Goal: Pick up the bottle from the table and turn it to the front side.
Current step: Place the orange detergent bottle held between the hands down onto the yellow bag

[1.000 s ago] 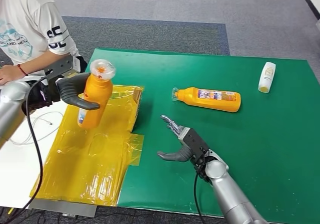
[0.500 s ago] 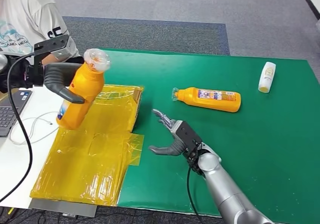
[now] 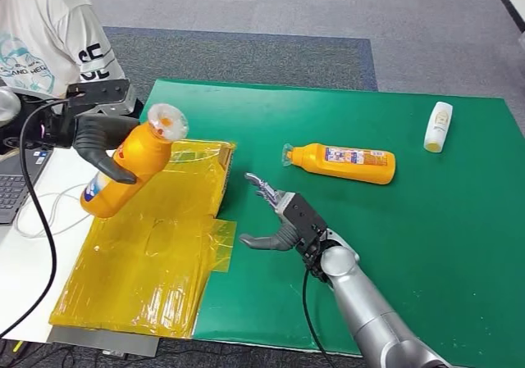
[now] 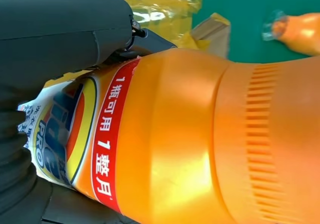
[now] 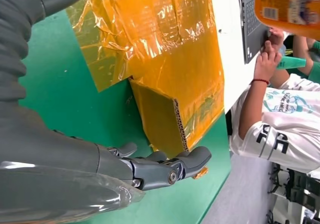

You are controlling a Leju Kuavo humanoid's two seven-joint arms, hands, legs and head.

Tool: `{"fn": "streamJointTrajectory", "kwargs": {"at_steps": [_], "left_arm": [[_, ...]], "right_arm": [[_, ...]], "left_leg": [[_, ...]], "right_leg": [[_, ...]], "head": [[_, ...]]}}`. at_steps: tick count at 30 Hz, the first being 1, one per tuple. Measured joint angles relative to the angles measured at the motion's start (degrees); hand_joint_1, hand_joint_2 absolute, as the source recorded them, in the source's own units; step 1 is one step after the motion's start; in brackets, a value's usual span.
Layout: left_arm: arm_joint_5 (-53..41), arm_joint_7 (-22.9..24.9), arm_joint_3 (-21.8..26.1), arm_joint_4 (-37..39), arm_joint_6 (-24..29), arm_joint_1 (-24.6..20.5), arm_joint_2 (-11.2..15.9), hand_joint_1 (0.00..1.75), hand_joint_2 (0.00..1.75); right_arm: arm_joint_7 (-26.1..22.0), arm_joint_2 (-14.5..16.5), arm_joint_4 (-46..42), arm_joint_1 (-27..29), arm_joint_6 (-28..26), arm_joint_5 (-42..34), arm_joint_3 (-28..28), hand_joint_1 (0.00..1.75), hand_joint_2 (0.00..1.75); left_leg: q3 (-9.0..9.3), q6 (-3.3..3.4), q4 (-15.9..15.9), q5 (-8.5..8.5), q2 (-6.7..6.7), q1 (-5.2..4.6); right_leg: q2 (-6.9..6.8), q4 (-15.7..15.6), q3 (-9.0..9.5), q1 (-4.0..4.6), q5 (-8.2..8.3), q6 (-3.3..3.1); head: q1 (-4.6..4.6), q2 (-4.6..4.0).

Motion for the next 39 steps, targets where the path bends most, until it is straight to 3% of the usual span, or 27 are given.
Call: {"fn": "streamJointTrajectory", "kwargs": {"at_steps": [11, 24, 30, 39], "left_arm": [[-12.9, -5.77, -4.49, 0.91, 1.29, 1.61, -1.71, 1.75, 1.75], [-15.64, -8.64, -5.56, 3.78, 2.5, 4.69, -4.02, 1.75, 1.75], [-19.33, -12.43, -5.56, 4.77, 6.04, 5.69, -4.45, 1.75, 1.75], [-28.79, -12.84, -5.62, 8.6, 6.58, 8.42, -8.13, 1.75, 1.75]], "right_arm": [[0.88, 0.27, -2.71, 0.04, 0.28, -0.29, -0.04, 0.0, 1.75], [1.33, 0.96, -3.6, 0.07, 0.72, 0.46, -0.04, 0.0, 1.75], [1.46, 1.13, -3.89, 0.15, 0.52, 0.73, -0.03, 0.0, 1.75], [2.03, 1.92, -4.76, 0.24, 0.55, 1.19, -0.04, 0.0, 1.75]], "left_leg": [[0.0, 0.0, 0.0, 0.0, 0.0, 0.0], [-0.02, -0.01, 0.0, 0.01, 0.0, 0.0], [-0.02, -0.01, 0.0, 0.01, 0.0, 0.0], [-0.03, 0.0, 0.01, 0.02, 0.0, 0.0]], "right_leg": [[0.0, 0.0, -0.02, 0.0, 0.02, -0.02], [0.0, 0.0, -0.05, 0.0, 0.03, -0.02], [0.0, -0.01, -0.04, 0.0, 0.03, -0.02], [0.0, -0.01, -0.06, 0.0, 0.04, -0.01]], "head": [[0.0, 0.0], [0.0, 0.0], [0.0, -0.01], [0.01, 0.01]]}}
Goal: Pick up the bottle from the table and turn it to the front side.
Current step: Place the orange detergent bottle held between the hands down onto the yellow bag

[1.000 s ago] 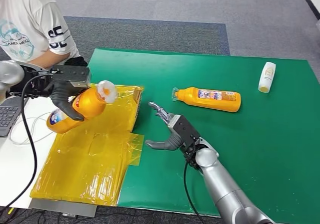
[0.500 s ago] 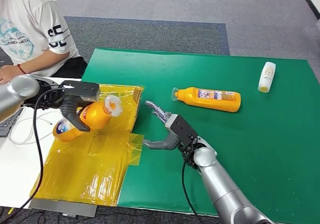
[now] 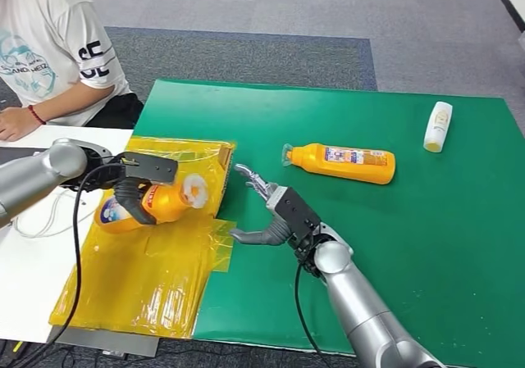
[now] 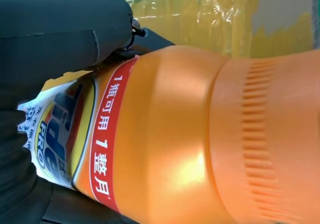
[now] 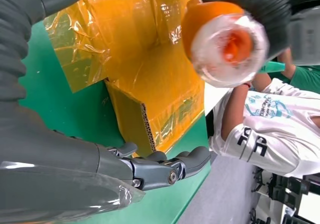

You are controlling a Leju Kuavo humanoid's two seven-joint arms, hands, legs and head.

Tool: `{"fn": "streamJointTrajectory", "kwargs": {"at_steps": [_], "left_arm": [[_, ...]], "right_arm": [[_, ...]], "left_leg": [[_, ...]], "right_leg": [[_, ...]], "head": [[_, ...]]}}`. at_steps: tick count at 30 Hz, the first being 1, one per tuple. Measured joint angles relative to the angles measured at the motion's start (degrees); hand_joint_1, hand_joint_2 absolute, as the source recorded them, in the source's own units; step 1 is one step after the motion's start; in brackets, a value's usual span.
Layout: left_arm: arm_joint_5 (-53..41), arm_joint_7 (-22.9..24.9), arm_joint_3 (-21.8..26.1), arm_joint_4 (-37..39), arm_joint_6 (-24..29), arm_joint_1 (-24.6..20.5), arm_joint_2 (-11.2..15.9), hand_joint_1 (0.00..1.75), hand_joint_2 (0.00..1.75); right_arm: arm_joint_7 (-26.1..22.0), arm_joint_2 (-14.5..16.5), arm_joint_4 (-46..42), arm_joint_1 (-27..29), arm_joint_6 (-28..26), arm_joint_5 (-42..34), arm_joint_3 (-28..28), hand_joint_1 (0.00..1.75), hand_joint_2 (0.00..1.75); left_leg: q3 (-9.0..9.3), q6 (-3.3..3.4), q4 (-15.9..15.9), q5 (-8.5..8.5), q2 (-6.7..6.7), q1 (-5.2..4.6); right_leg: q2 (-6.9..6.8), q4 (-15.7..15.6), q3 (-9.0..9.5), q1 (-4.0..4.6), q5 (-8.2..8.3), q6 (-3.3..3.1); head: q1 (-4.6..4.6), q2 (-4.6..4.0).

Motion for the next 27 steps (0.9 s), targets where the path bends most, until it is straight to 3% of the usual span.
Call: {"fn": "streamJointTrajectory", "kwargs": {"at_steps": [9, 18, 27], "left_arm": [[-8.68, -2.31, -0.16, 5.82, 1.92, 2.35, -6.02, 1.75, 1.75], [-12.58, -3.76, -0.2, 8.79, 4.75, 3.53, -8.83, 1.75, 1.75], [-14.65, -4.07, -0.03, 11.65, 5.45, 3.84, -13.27, 1.75, 1.75]], "right_arm": [[0.36, 0.38, -0.42, 0.04, 0.17, 0.57, 0.0, 0.0, 1.75], [0.31, 0.48, -0.45, 0.18, -0.08, 0.98, 0.0, 0.0, 1.75], [0.22, 0.48, -0.88, 0.19, -0.47, 1.47, 0.0, 0.0, 1.75]], "left_leg": [[-0.01, 0.02, 0.01, 0.01, 0.0, 0.0], [-0.01, 0.02, 0.0, 0.04, 0.0, 0.0], [-0.01, 0.11, 0.01, 0.13, -0.02, -0.01]], "right_leg": [[0.0, -0.01, 0.01, -0.01, 0.03, 0.04], [0.0, -0.01, -0.01, -0.01, 0.05, 0.04], [-0.04, -0.03, 0.05, -0.04, 0.14, 0.14]], "head": [[0.01, -0.01], [0.0, 0.01], [0.0, -0.01]]}}
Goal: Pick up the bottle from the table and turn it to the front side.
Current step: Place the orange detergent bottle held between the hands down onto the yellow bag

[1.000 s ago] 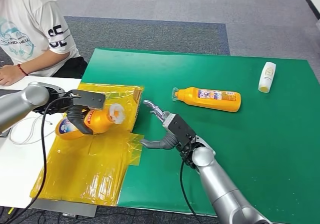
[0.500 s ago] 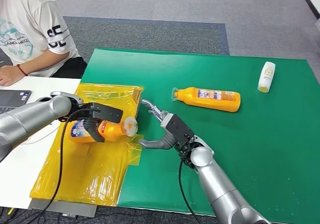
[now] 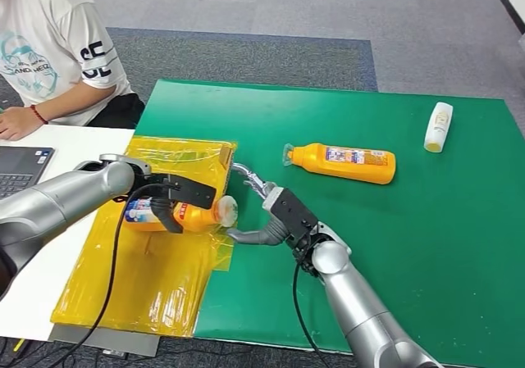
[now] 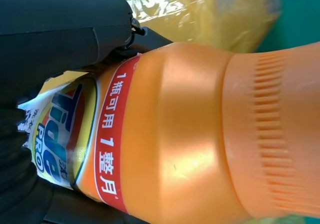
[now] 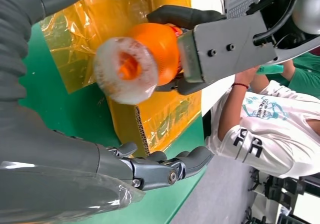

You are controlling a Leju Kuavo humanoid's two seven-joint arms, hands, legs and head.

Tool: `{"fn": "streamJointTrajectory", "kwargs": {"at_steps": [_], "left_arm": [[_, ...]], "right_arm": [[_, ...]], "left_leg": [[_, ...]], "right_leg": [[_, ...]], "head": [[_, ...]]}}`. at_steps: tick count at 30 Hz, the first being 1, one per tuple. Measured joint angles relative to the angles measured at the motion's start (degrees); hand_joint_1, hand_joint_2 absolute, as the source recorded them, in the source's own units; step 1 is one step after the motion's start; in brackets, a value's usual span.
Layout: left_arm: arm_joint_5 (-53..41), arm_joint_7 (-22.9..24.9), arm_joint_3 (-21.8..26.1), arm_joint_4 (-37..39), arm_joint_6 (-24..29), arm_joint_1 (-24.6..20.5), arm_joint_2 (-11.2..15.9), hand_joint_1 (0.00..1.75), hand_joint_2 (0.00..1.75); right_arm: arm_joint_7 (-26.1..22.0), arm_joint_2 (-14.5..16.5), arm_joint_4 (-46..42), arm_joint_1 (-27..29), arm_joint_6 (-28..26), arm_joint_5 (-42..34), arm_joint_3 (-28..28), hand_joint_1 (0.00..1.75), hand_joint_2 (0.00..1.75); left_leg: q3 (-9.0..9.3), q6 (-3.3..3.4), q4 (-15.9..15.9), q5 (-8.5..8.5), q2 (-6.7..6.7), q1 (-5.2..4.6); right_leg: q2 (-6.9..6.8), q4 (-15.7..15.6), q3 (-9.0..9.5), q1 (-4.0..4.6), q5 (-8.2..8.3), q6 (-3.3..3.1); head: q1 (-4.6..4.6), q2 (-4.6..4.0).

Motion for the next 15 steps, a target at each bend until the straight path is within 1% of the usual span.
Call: {"fn": "streamJointTrajectory", "kwargs": {"at_steps": [3, 8, 15], "left_arm": [[-0.24, -0.02, 0.22, 0.65, -0.03, 0.0, -1.19, 1.75, 1.75], [-0.73, -0.21, 0.35, 1.55, -0.04, 0.0, -2.43, 1.75, 1.75], [-1.14, -0.76, 0.66, 2.38, -0.27, 0.0, -3.65, 1.75, 1.75]], "right_arm": [[-0.01, 0.0, -0.18, 0.0, -0.27, 0.01, 0.0, 0.0, 1.75], [-0.14, 0.0, -0.6, -0.06, -0.82, -0.01, -0.3, 0.0, 1.75], [-0.84, -0.22, -2.71, -0.33, -2.52, -0.66, -3.32, 0.0, 1.75]], "left_leg": [[0.0, 0.01, 0.0, 0.01, 0.0, -0.01], [0.01, 0.01, 0.0, 0.04, 0.0, -0.01], [0.0, 0.01, 0.01, 0.05, 0.0, -0.01]], "right_leg": [[0.01, 0.0, 0.01, -0.02, 0.03, 0.01], [0.01, -0.01, 0.0, -0.02, 0.04, 0.0], [0.01, -0.01, 0.0, -0.02, 0.05, 0.01]], "head": [[0.0, -0.01], [-0.01, 0.0], [0.0, 0.0]]}}
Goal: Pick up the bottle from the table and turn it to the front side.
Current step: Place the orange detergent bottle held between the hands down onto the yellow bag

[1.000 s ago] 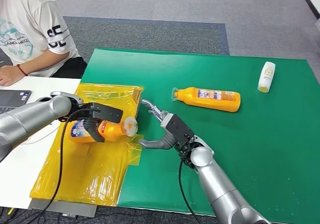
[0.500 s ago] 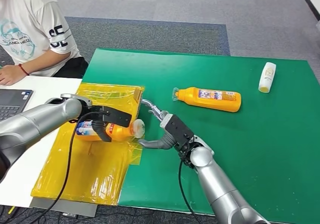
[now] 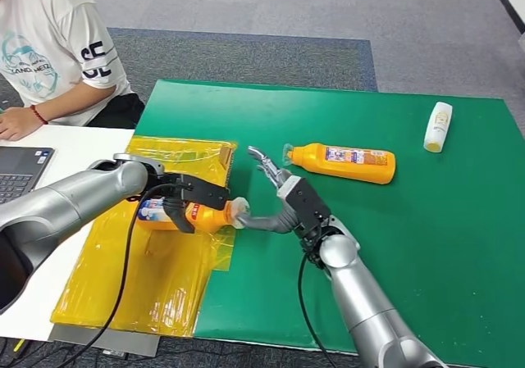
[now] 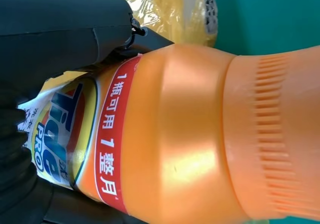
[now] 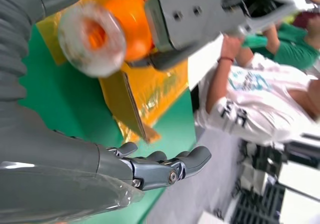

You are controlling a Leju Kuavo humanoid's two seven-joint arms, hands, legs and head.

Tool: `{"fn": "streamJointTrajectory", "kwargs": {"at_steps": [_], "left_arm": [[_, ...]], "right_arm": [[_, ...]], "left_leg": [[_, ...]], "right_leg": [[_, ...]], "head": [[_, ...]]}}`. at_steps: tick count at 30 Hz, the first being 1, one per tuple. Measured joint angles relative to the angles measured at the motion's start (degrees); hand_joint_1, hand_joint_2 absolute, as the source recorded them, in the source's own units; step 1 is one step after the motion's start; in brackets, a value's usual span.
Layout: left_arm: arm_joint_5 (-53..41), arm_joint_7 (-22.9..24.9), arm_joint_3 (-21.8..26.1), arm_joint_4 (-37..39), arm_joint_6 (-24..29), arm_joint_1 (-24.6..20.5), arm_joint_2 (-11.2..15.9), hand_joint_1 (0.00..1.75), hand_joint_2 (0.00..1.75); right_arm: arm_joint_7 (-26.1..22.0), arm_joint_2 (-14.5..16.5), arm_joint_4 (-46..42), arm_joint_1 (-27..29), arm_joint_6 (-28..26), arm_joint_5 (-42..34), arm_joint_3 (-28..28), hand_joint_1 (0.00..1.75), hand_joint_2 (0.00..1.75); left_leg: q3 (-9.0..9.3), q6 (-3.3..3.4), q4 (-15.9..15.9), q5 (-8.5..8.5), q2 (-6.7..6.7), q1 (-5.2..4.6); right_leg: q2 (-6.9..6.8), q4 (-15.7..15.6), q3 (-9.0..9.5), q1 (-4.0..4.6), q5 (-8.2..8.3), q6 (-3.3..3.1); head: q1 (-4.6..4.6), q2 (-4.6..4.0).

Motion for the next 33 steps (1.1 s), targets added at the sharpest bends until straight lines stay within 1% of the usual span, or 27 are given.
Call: {"fn": "streamJointTrajectory", "kwargs": {"at_steps": [6, 13, 14, 17, 18, 26, 33], "left_arm": [[-0.01, -0.08, 0.29, 0.37, -0.1, 0.01, -0.46, 1.75, 1.75], [0.84, -0.46, 1.28, 0.93, -0.4, 0.2, -0.82, 1.75, 1.75], [1.18, -0.52, 1.5, 0.99, -0.58, 0.25, -0.86, 1.61, 1.75], [2.38, -0.64, 2.2, 1.08, -1.39, 0.41, -0.89, 0.31, 1.75], [2.8, -0.66, 2.45, 1.1, -1.58, 0.5, -0.88, 0.0, 1.75], [4.54, -0.68, 4.27, 1.25, -1.76, 1.41, -0.84, 0.0, 1.75], [4.66, -0.72, 4.9, 1.25, -1.55, 1.67, -0.77, 0.0, 1.75]], "right_arm": [[-0.19, -0.32, -2.39, -0.09, -0.31, -0.28, -2.82, 0.0, 1.75], [-0.18, -0.33, -3.16, -0.22, 0.28, 0.01, -3.86, 0.0, 1.75], [-0.17, -0.33, -3.16, -0.23, 0.39, 0.13, -3.87, 0.0, 1.75], [-0.17, -0.33, -3.15, -0.24, 0.67, 0.47, -3.87, 0.0, 1.75], [-0.17, -0.32, -3.14, -0.25, 0.73, 0.57, -3.87, 0.0, 1.75], [-0.19, -0.31, -3.01, -0.36, 0.87, 0.78, -3.87, 0.0, 1.75], [-0.16, -0.29, -2.98, -0.36, 0.87, 0.84, -3.87, 0.0, 1.75]], "left_leg": [[0.0, 0.0, 0.0, 0.0, 0.0, 0.0], [0.0, 0.0, 0.0, 0.0, 0.0, 0.0], [0.0, 0.0, 0.0, 0.0, 0.0, 0.0], [-0.01, 0.0, 0.0, 0.0, 0.0, 0.0], [-0.01, 0.0, 0.0, 0.0, 0.0, 0.0], [-0.01, 0.0, 0.0, 0.0, 0.0, 0.0], [-0.01, 0.0, 0.0, 0.0, -0.01, 0.0]], "right_leg": [[0.0, 0.0, 0.0, 0.0, 0.01, 0.02], [0.0, 0.0, 0.0, 0.0, 0.01, 0.01], [0.0, 0.0, 0.0, 0.0, 0.01, 0.01], [0.0, 0.0, 0.0, 0.0, 0.01, 0.01], [0.0, 0.0, 0.01, 0.0, 0.01, 0.01], [0.0, 0.0, 0.01, 0.0, 0.01, 0.01], [0.0, 0.0, 0.02, 0.0, 0.01, 0.01]], "head": [[0.0, 0.01], [0.0, 0.01], [0.01, 0.0], [0.01, 0.0], [0.0, 0.01], [0.01, 0.01], [0.0, 0.01]]}}
